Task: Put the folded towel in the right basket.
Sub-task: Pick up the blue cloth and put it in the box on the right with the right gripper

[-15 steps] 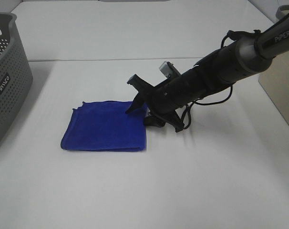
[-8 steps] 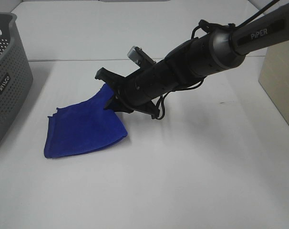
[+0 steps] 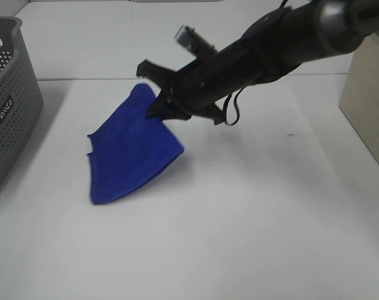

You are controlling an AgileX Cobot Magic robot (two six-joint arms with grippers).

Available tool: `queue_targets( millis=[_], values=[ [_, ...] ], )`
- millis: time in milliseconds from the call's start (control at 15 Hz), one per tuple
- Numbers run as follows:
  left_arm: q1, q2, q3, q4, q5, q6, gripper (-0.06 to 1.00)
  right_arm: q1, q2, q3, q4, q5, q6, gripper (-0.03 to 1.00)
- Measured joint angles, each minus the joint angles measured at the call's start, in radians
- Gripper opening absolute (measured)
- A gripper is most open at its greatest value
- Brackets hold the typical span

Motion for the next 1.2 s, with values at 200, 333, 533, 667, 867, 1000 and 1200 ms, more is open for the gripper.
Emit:
queue_targets(
  millis=[200, 333, 533, 667, 867, 1000, 1200],
  values=[
    [0.000, 0.000, 0.000, 0.000, 0.000, 0.000, 0.99, -0.146, -0.159, 0.000, -0.062, 0.074, 0.000, 0.05],
    [0.000, 0.000, 0.000, 0.000, 0.000, 0.000, 0.99, -0.296, -0.309, -0.002, -0.133, 0.101, 0.000, 0.05],
    [0.000, 0.000, 0.000, 0.000, 0.000, 0.000, 0.99, -0.585, -0.474, -0.044, -0.213, 0.156, 0.012, 0.05],
    [0.000, 0.000, 0.000, 0.000, 0.000, 0.000, 0.99, -0.761, -0.513, -0.112, -0.261, 0.233, 0.019, 0.05],
    [0.000, 0.000, 0.000, 0.000, 0.000, 0.000, 0.99, -0.923, -0.516, -0.152, -0.399, 0.262, 0.019, 0.05],
    [0.000, 0.000, 0.000, 0.000, 0.000, 0.000, 0.99, -0.946, -0.500, -0.152, -0.548, 0.240, 0.020, 0.05],
    [0.000, 0.000, 0.000, 0.000, 0.000, 0.000, 0.99, -0.946, -0.457, -0.153, -0.644, 0.248, 0.088, 0.06]
  ],
)
